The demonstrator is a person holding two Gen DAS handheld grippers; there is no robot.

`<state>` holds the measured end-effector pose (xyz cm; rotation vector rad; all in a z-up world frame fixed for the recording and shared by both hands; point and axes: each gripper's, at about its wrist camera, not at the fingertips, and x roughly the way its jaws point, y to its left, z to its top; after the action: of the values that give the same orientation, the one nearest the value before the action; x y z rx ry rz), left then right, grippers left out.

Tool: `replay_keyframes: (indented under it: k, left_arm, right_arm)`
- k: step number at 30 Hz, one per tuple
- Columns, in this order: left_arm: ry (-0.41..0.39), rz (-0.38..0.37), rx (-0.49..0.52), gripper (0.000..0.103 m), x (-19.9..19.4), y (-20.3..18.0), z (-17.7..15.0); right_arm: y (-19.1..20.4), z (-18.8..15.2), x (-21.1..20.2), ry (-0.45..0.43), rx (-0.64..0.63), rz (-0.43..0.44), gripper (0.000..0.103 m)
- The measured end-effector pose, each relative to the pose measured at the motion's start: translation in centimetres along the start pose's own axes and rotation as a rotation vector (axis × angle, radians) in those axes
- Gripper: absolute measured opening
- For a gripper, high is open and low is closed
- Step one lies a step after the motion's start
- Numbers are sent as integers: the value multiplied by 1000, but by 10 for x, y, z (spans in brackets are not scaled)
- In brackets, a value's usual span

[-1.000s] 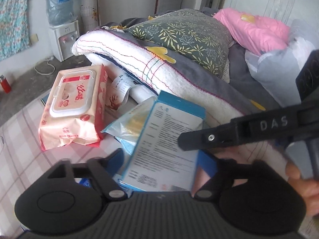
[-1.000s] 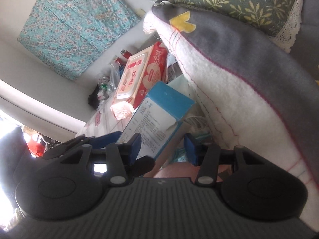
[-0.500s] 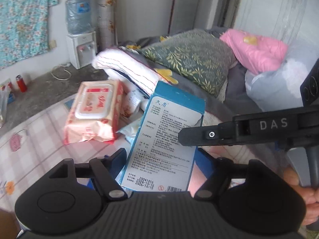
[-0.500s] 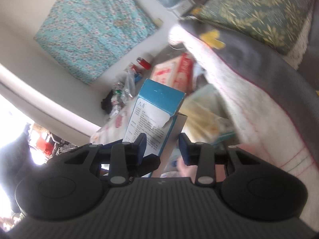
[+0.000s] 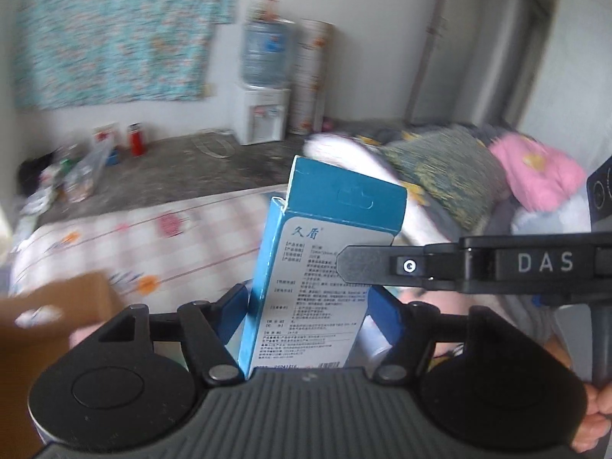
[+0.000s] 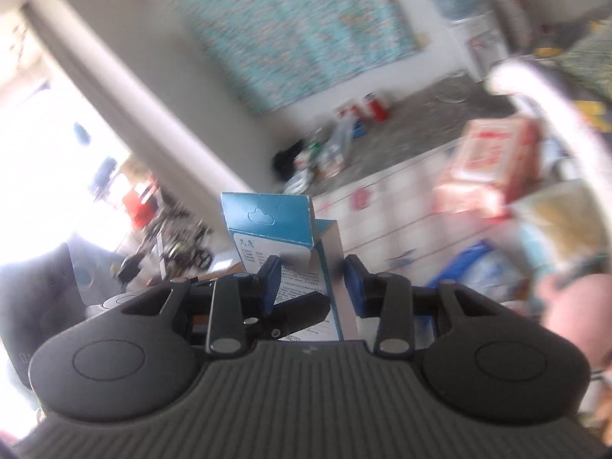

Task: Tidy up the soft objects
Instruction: 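Carry the medicine box with the left tool and lower it upright into the cardboard box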

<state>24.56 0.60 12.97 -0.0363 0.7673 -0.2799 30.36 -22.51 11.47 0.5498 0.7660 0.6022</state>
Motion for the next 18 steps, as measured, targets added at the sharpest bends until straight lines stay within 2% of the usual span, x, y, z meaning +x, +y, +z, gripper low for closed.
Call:
replay_keyframes:
  k: [4, 8, 12, 18]
  left_arm:
    - [-17, 78, -97, 70, -28, 54, -20]
    - [-2, 156, -210, 70, -42, 114, -41]
    - [59, 214, -321, 70, -35, 169, -62]
    - [107, 275, -432, 70, -14, 232, -77]
  right_arm:
    - [58, -9, 38, 90, -62, 54, 36]
    - [116, -21, 94, 212, -106, 94, 36]
    - [159, -37, 158, 348, -144, 103, 37]
    - [194, -58, 247, 511, -164, 70, 37]
